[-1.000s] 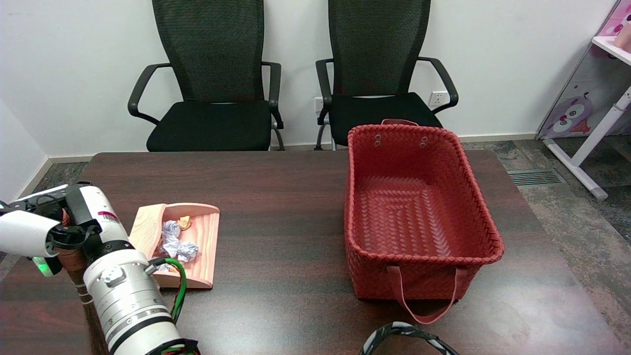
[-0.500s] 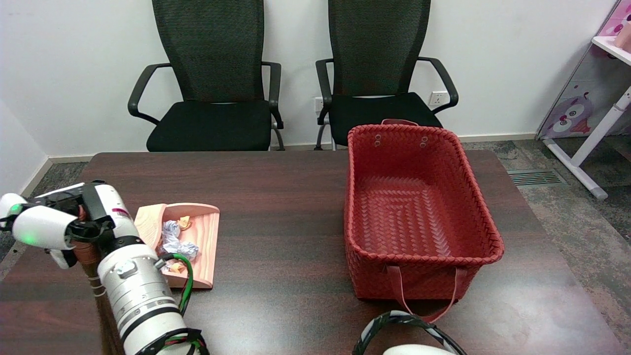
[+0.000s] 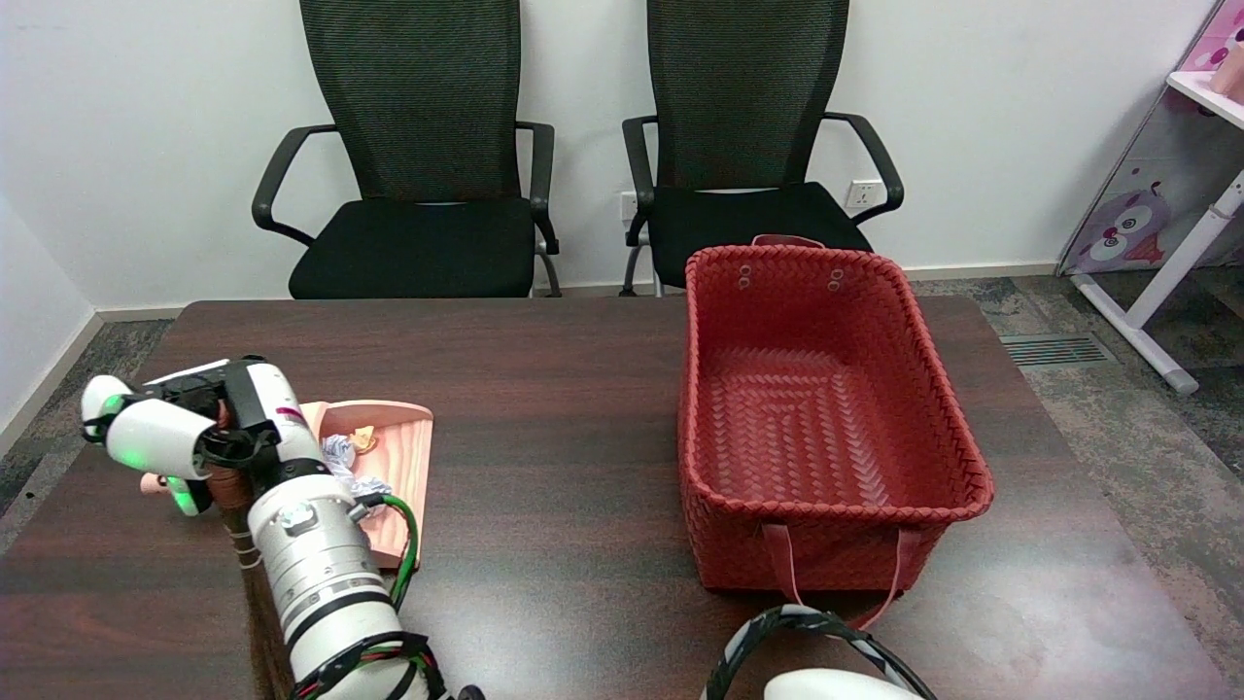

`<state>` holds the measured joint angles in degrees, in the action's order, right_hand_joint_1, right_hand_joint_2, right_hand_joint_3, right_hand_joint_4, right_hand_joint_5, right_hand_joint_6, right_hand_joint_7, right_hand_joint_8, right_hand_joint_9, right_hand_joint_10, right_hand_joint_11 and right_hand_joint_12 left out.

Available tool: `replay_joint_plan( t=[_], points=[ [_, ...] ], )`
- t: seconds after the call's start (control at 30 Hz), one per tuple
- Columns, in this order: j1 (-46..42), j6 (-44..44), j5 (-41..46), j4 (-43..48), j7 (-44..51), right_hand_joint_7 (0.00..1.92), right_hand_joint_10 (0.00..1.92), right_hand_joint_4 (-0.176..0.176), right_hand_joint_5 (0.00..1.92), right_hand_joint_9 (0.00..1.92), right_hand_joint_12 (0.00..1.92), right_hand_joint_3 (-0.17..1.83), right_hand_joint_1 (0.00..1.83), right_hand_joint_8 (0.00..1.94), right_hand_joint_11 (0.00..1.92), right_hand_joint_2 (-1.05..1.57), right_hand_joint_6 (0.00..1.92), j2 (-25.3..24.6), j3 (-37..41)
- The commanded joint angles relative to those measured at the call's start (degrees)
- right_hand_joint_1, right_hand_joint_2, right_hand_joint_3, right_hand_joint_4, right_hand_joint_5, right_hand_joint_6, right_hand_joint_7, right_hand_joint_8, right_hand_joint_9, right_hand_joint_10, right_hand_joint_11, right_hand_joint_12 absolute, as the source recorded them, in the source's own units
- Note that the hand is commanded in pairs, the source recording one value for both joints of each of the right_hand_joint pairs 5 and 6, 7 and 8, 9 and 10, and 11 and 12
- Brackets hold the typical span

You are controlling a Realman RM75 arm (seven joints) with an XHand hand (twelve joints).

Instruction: Sweep the paper ball into the dustpan.

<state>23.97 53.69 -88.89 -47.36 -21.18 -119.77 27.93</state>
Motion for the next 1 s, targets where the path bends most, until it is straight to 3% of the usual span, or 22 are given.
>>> replay_joint_plan(
  t=[0.03, 0.87, 1.0],
  points=[
    [-1.96, 1.07, -0.05, -1.56, -0.79, 1.92, 1.92, 0.176, 1.92, 1.92, 1.92, 1.19, 0.87, 1.92, 1.92, 1.57, 1.92, 2.37, 0.28],
    [-7.74, 1.61, 0.21, -14.14, 0.34, 1.92, 1.92, 0.176, 1.92, 1.92, 1.92, 1.05, 0.97, 1.92, 1.92, 1.57, 1.92, 11.96, 0.13],
    [-7.97, 1.68, 0.5, -18.85, 5.0, 1.92, 1.92, 0.176, 1.92, 1.92, 1.92, 1.0, 0.99, 1.92, 1.92, 1.57, 1.92, 14.33, 0.55]
  ],
)
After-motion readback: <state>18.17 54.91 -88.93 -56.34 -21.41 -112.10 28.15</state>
